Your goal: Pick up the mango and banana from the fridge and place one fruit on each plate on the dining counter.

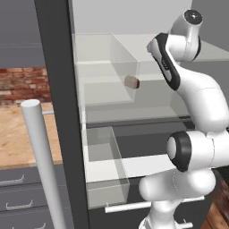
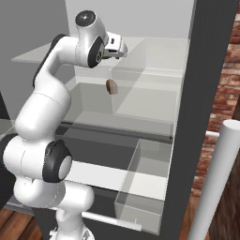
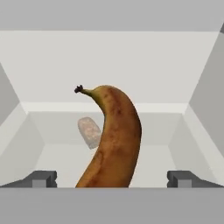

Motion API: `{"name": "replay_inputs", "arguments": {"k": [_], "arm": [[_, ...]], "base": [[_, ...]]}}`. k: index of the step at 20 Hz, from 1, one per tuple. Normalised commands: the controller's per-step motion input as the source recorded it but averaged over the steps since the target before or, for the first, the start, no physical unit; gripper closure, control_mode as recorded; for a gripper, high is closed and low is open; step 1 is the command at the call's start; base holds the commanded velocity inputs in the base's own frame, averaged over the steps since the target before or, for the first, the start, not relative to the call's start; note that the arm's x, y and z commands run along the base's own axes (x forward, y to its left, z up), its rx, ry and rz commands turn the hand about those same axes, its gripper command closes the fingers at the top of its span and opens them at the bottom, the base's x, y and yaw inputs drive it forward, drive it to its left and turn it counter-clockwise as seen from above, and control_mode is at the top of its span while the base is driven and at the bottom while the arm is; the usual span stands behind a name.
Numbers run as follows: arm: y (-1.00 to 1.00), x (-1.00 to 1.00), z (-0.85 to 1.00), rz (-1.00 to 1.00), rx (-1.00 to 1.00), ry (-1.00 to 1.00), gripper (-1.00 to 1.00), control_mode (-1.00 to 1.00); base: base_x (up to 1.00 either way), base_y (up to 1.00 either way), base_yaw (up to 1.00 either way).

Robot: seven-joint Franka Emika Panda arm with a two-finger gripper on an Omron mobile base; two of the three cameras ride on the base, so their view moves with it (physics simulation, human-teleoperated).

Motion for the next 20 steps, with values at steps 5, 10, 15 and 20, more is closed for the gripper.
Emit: {"name": "replay_inputs", "arguments": {"k": [5,10,15,20], "arm": [[-0.02,0.5,-0.06,0.0,0.0,0.08,-1.0,-1.0],[-0.02,0.17,-0.1,0.0,0.0,0.06,-1.0,-1.0],[0.0,0.01,-0.5,0.0,0.0,0.1,1.0,-1.0],[0.0,0.11,-0.46,0.0,0.0,0.0,1.0,-1.0]], "base": [[0.0,0.0,0.0],[0.0,0.0,0.0],[0.0,0.0,0.0],[0.0,0.0,0.0]]}}
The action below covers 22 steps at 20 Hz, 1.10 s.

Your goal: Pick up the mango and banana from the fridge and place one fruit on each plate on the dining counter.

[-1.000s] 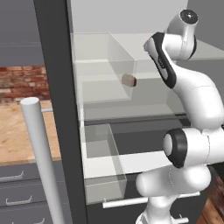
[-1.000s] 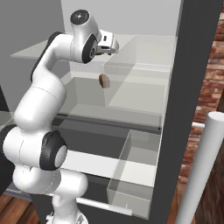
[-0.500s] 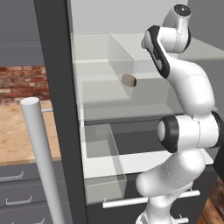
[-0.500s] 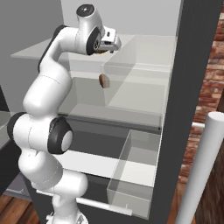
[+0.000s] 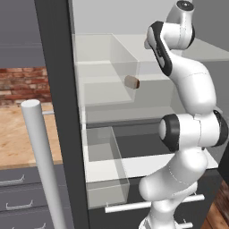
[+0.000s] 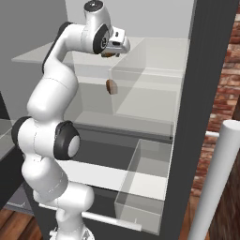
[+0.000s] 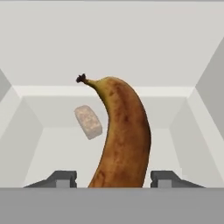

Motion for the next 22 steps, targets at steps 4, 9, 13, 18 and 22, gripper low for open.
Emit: {"name": "replay_inputs", "arguments": {"k": [4,9,13,18,22], "arm": [[0.0,0.17,-0.5,0.0,0.0,0.0,1.0,-1.0],[0.05,-0.17,-0.18,-0.02,0.0,-0.01,1.0,-1.0],[0.26,-0.71,0.0,-0.05,0.0,0.0,1.0,-1.0],[0.11,-0.99,0.0,-0.02,-0.04,-0.03,1.0,-1.0],[0.01,-1.0,-0.02,-0.01,-0.02,-0.17,1.0,-1.0]], "base": [[0.0,0.0,0.0],[0.0,0.0,0.0],[0.0,0.0,0.0],[0.0,0.0,0.0],[0.0,0.0,0.0]]}}
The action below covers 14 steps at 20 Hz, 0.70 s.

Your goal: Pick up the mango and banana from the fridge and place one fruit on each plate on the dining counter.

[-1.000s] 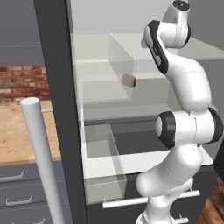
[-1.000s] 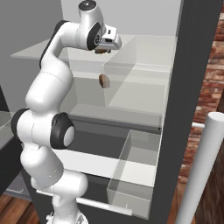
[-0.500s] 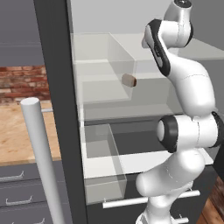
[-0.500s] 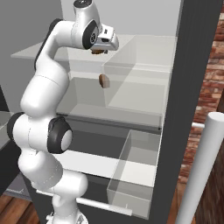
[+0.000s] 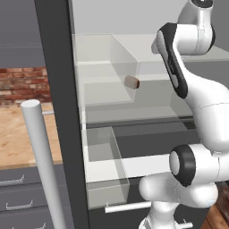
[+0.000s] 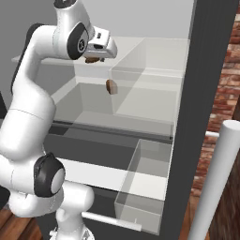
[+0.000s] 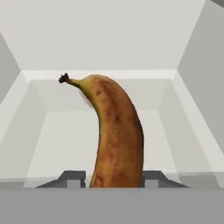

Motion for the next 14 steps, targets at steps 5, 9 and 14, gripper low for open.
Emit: {"name": "replay_inputs", "arguments": {"k": [5,9,14], "arm": [[0.0,-1.0,-0.02,0.0,0.01,-0.18,1.0,-1.0],[0.03,-1.0,0.1,0.0,0.0,-0.04,1.0,-1.0],[0.12,-1.0,0.3,0.0,0.0,0.0,1.0,-1.0]], "base": [[0.0,0.0,0.0],[0.0,0.0,0.0],[0.0,0.0,0.0]]}}
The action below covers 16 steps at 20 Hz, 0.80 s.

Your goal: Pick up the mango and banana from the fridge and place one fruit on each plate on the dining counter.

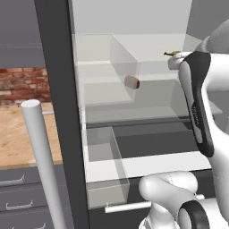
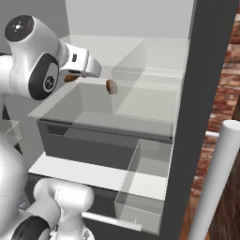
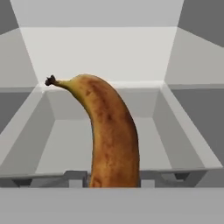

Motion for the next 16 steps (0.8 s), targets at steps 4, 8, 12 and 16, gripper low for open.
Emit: {"name": "replay_inputs", "arguments": {"k": [4,8,12,16], "arm": [[0.09,-1.0,0.05,0.0,0.0,0.0,1.0,-1.0],[0.03,-1.0,0.0,0.0,0.0,0.0,1.0,-1.0],[0.09,-1.0,-0.09,0.01,0.0,0.0,1.0,-1.0],[0.17,-0.86,-0.22,0.02,0.0,0.0,1.0,-1.0]], "base": [[0.0,0.0,0.0],[0.0,0.0,0.0],[0.0,0.0,0.0],[0.0,0.0,0.0]]}}
